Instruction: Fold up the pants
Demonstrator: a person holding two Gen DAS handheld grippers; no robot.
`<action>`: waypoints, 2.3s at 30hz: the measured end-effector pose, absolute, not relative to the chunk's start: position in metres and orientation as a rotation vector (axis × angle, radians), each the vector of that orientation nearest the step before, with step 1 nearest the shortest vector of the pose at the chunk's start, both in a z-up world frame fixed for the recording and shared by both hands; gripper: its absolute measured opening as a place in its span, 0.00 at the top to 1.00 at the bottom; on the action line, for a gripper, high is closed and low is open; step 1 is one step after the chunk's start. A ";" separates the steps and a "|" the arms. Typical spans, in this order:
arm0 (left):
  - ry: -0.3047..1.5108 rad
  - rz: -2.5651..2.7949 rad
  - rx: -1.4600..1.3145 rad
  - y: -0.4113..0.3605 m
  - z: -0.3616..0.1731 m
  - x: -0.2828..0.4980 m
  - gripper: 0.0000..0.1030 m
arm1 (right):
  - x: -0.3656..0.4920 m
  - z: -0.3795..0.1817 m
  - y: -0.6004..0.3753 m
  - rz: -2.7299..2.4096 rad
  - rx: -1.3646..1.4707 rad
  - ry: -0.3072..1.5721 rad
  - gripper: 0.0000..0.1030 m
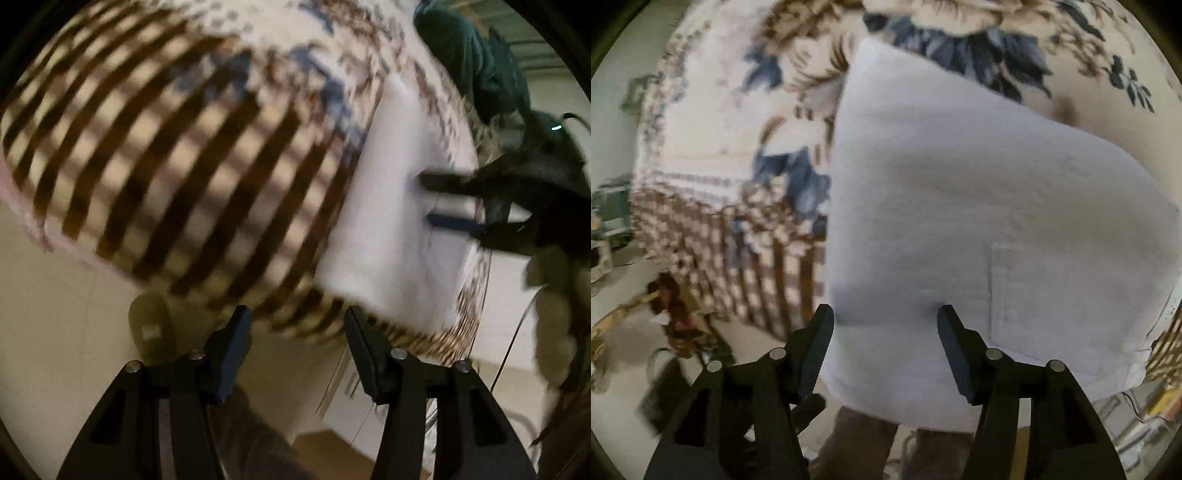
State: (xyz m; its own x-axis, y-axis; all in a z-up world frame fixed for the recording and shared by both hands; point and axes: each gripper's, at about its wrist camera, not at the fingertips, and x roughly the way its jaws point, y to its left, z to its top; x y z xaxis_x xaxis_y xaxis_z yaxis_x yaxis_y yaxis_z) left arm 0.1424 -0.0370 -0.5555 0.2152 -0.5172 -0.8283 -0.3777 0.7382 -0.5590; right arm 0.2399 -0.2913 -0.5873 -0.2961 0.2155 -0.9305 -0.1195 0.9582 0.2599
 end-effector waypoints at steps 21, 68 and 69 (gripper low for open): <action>1.483 0.037 -1.339 -0.024 -0.610 0.106 0.80 | 0.250 -0.563 -0.283 0.322 0.103 1.756 0.95; 1.468 0.004 -1.616 -0.056 -0.608 0.123 0.55 | 0.239 -0.530 -0.348 0.226 0.210 1.663 0.87; 1.468 0.002 -1.618 -0.053 -0.606 0.121 0.55 | 0.239 -0.531 -0.347 0.230 0.215 1.665 0.87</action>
State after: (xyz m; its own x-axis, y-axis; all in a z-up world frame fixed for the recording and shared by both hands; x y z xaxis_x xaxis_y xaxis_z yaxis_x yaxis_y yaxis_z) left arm 0.1209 -0.0528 -0.6061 0.2887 -0.7836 -0.5501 -0.7850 0.1353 -0.6046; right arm 0.2394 -0.3472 -0.5308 -0.1056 0.2751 -0.9556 0.0054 0.9611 0.2761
